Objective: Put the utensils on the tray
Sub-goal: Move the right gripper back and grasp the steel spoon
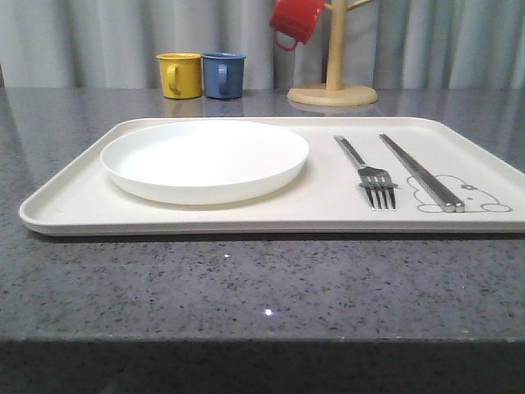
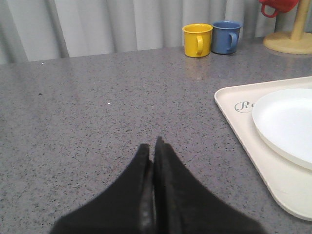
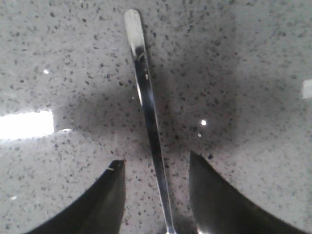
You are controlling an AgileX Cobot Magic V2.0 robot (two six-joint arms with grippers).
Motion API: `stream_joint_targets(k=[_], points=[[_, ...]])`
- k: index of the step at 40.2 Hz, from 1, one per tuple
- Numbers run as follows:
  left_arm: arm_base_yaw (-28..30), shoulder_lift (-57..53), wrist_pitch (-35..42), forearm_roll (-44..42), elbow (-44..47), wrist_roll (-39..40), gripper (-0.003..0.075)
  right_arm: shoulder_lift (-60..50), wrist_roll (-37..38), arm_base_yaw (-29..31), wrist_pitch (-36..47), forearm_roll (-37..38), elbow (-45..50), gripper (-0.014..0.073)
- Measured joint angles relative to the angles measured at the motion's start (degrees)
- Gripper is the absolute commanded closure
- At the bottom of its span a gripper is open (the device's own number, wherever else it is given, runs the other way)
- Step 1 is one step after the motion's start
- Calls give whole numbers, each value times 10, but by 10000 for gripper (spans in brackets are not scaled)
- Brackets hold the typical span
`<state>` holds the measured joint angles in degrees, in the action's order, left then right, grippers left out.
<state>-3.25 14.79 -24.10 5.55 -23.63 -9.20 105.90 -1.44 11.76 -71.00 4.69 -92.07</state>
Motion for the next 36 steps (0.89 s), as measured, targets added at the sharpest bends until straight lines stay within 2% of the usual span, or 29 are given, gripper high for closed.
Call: stream_joint_targets(k=[20, 31, 36], points=[[0, 0, 0, 0, 0, 0, 739, 35, 0, 0, 5, -2, 0, 265], [0, 0, 0, 0, 0, 0, 739, 35, -1, 0, 7, 1, 0, 492], [0, 0, 0, 0, 0, 0, 739, 35, -1, 1, 7, 4, 0, 566]])
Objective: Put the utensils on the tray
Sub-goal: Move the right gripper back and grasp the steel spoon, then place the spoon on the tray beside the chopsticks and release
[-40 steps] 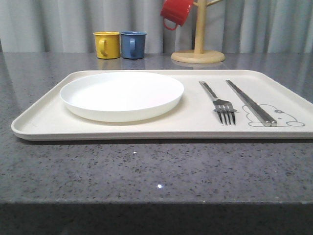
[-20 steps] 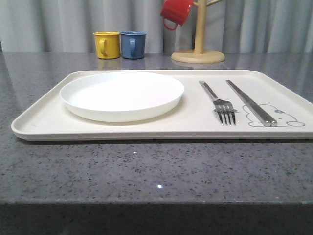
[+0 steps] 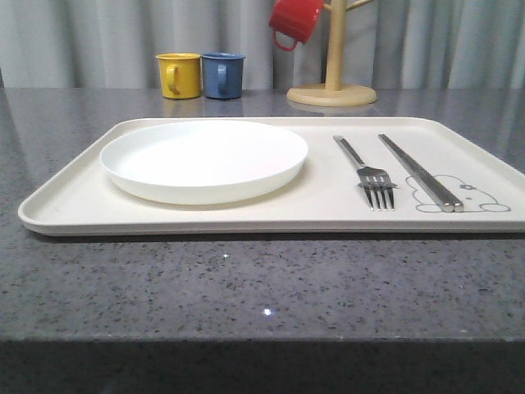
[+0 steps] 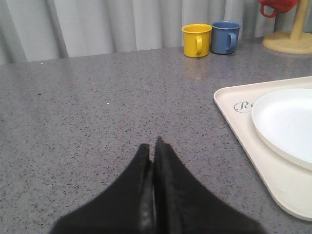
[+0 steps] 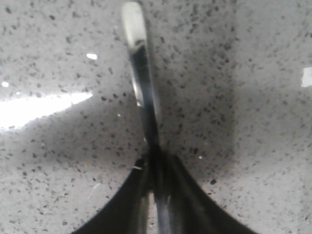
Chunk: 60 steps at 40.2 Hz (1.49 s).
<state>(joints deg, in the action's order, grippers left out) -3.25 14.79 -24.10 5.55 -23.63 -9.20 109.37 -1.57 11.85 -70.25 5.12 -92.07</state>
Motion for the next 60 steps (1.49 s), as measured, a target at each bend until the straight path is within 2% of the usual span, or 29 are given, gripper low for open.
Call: stream_joint_targets(k=[12, 22, 32, 44, 50, 60], points=[[0, 0, 0, 0, 0, 0, 739, -16, 0, 0, 1, -7, -1, 592], [0, 0, 0, 0, 0, 0, 739, -104, 16, -7, -1, -51, -11, 591], [0, 0, 0, 0, 0, 0, 739, -168, 66, -82, -10, -67, -11, 589], [0, 0, 0, 0, 0, 0, 739, -159, 123, -204, -12, -78, -11, 589], [0, 0, 0, 0, 0, 0, 739, -129, 132, -228, -12, -81, -11, 589], [0, 0, 0, 0, 0, 0, 739, -84, 137, -233, -11, -92, -11, 589]])
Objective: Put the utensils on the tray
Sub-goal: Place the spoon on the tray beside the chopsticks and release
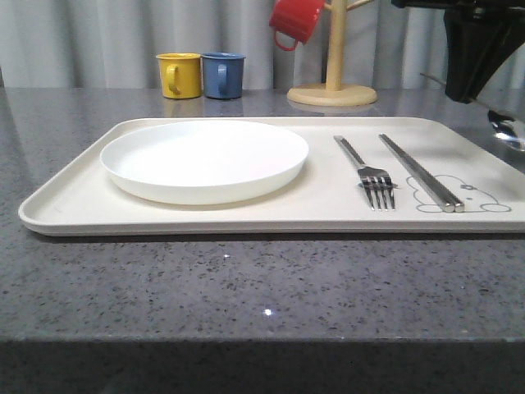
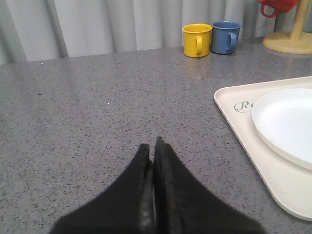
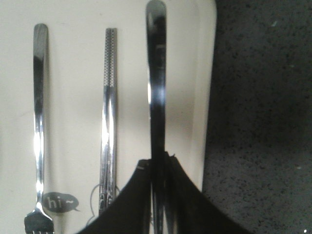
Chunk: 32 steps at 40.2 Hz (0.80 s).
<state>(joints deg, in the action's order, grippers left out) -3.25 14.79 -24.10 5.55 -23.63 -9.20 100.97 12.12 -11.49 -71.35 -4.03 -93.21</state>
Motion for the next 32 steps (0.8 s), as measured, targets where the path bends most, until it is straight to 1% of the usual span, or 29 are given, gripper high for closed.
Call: stream_joint_targets(k=[17, 32], points=[[0, 0, 0, 0, 0, 0, 739, 12, 4, 0, 2, -4, 27, 589], [0, 0, 0, 0, 0, 0, 739, 12, 16, 0, 3, -6, 29, 589]])
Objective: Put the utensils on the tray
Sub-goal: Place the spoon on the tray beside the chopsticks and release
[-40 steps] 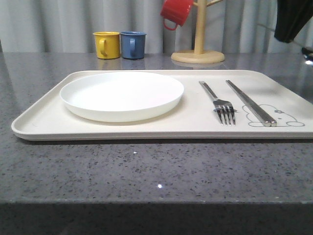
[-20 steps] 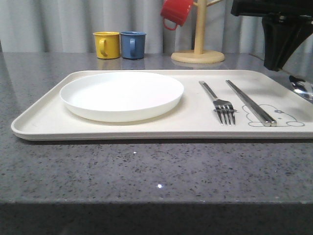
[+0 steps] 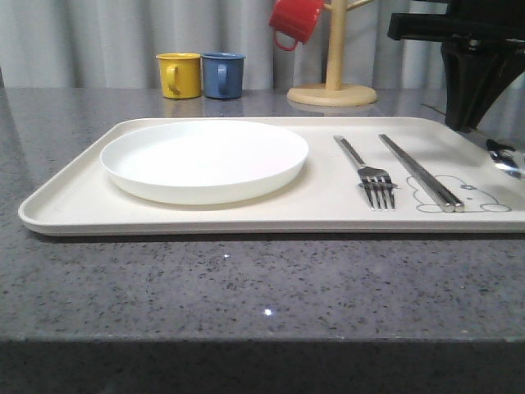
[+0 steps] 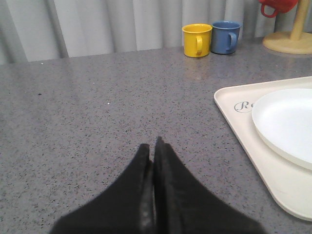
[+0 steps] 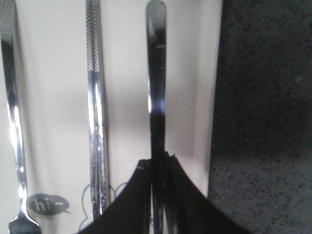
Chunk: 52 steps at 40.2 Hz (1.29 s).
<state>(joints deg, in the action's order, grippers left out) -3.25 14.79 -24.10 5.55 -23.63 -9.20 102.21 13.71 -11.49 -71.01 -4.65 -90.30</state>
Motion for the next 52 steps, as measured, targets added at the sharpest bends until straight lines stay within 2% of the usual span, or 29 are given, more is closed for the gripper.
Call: stream_joint_targets(k=[28, 30, 37, 42, 52], points=[[0, 0, 0, 0, 0, 0, 739, 45, 4, 0, 6, -4, 0, 585], [0, 0, 0, 0, 0, 0, 739, 45, 5, 0, 6, -4, 0, 557], [0, 0, 0, 0, 0, 0, 739, 45, 9, 0, 6, -4, 0, 349], [0, 0, 0, 0, 0, 0, 739, 45, 10, 0, 6, -4, 0, 254], [0, 0, 0, 0, 0, 0, 739, 34, 10, 0, 6, 1, -31, 246]])
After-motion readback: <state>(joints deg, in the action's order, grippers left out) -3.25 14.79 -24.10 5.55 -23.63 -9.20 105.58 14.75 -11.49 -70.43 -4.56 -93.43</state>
